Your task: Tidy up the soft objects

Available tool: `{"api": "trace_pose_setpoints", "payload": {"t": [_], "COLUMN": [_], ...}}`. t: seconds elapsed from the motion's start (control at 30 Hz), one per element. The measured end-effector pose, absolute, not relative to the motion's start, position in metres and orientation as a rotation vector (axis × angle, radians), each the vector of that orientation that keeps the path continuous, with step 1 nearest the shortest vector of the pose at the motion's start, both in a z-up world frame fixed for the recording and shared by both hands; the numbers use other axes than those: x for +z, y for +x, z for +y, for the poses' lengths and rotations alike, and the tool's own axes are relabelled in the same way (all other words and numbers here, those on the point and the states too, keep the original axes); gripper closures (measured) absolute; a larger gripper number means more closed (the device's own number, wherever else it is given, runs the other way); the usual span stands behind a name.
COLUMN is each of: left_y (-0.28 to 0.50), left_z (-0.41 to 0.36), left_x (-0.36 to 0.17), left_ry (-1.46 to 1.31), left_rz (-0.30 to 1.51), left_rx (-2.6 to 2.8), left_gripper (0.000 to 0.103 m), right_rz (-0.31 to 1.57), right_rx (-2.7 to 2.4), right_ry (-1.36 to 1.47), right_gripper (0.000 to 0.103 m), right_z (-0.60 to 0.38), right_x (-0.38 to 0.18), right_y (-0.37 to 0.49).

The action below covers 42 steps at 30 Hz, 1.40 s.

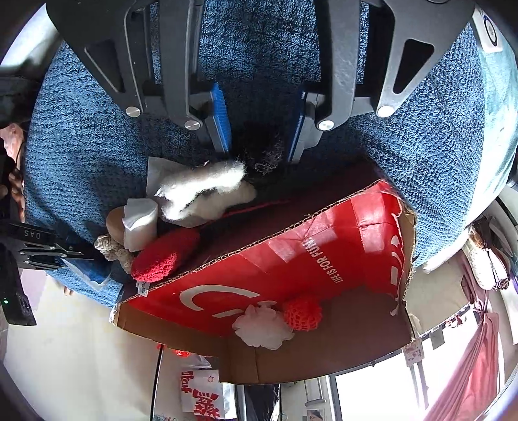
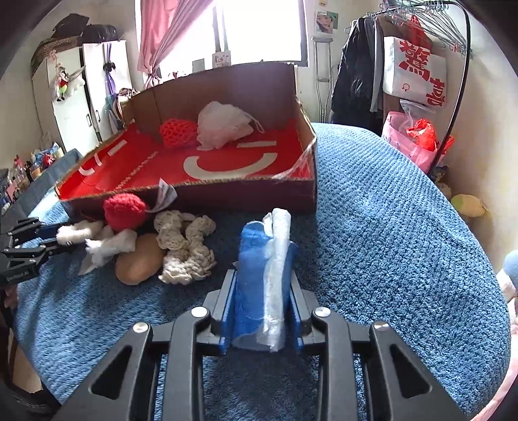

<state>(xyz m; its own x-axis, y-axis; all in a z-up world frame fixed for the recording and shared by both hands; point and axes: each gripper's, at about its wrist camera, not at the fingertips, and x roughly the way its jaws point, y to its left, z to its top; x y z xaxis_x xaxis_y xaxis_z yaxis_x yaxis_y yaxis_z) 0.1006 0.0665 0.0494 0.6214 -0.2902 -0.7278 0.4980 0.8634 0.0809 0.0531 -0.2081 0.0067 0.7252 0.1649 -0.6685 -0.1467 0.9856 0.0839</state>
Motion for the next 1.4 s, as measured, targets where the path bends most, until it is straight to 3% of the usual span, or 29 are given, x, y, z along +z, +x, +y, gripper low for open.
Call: {"api": "trace_pose_setpoints", "payload": {"t": [0.43, 0.9, 1.4], "left_y": [0.074, 0.108, 0.08], "left_z": [0.075, 0.072, 0.075], "left_x": [0.086, 0.119, 0.05], "left_ry": [0.152, 0.171, 0.177], "left_rz": [0.696, 0.662, 0.831], "left_rx": [-0.47, -0.465, -0.461], "left_gripper": [0.072, 0.072, 0.071], "right_rz": [0.662, 0.579, 0.793], "right_rx": [0.209, 0.258, 0.201], "right_ry": [-0.004, -0.042, -0.009], "right_gripper": [0.074, 0.073, 0.07], "right_z": [-0.197, -0.18, -0.195], "right_x": [0.04, 0.087, 0.017], "right_y": [0.045, 0.088, 0.071]}}
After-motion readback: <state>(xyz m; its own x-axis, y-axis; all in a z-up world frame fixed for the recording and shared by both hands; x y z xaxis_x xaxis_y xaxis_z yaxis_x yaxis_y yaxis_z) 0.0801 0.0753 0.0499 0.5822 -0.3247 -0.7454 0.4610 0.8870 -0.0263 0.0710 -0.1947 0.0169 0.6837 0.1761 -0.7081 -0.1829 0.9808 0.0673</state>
